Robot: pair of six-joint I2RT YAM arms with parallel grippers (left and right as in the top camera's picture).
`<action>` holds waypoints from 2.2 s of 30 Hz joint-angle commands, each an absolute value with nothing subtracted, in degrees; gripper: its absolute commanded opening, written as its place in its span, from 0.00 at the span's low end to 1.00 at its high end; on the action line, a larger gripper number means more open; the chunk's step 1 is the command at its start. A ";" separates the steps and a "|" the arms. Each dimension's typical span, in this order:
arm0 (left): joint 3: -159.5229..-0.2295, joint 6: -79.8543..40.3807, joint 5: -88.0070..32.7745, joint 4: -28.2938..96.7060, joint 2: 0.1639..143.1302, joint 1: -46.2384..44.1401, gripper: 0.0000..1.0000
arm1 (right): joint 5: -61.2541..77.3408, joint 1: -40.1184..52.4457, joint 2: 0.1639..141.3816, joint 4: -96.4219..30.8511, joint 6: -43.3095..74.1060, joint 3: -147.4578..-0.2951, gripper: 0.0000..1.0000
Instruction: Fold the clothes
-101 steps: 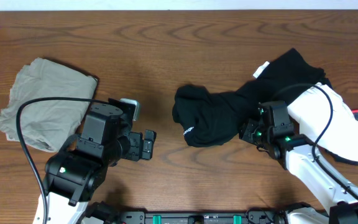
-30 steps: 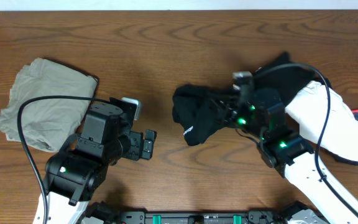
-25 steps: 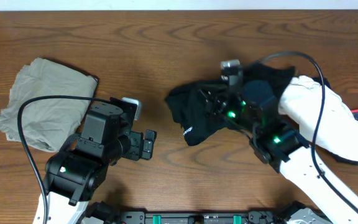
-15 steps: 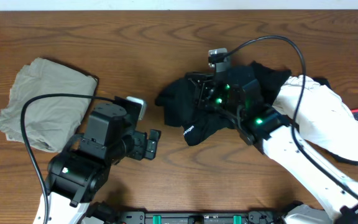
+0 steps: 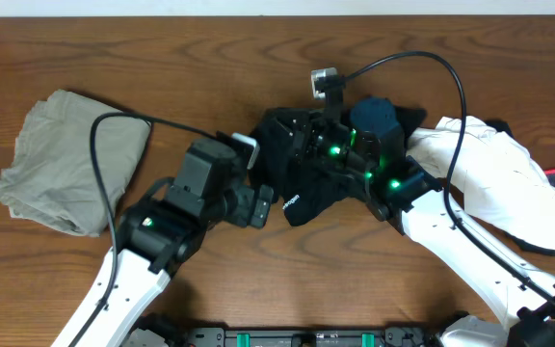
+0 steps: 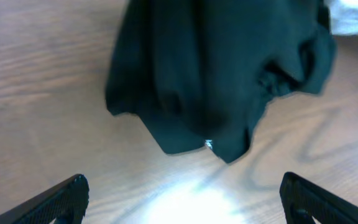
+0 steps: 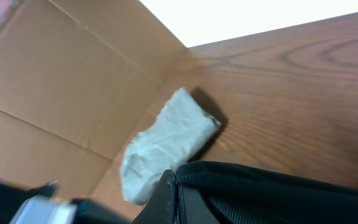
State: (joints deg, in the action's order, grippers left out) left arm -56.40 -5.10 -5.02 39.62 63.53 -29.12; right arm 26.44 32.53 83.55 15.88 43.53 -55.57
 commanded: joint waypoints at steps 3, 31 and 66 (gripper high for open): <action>-57.45 -8.25 5.93 35.92 64.31 -31.70 0.98 | 31.33 31.86 83.15 18.37 50.13 -57.36 0.01; -55.64 -17.02 15.99 28.82 70.74 -40.38 0.73 | 31.94 31.79 83.15 20.67 53.34 -57.36 0.01; -55.75 -14.66 32.12 40.49 53.63 -39.05 0.06 | 35.83 22.20 83.15 -2.33 35.68 -57.36 0.57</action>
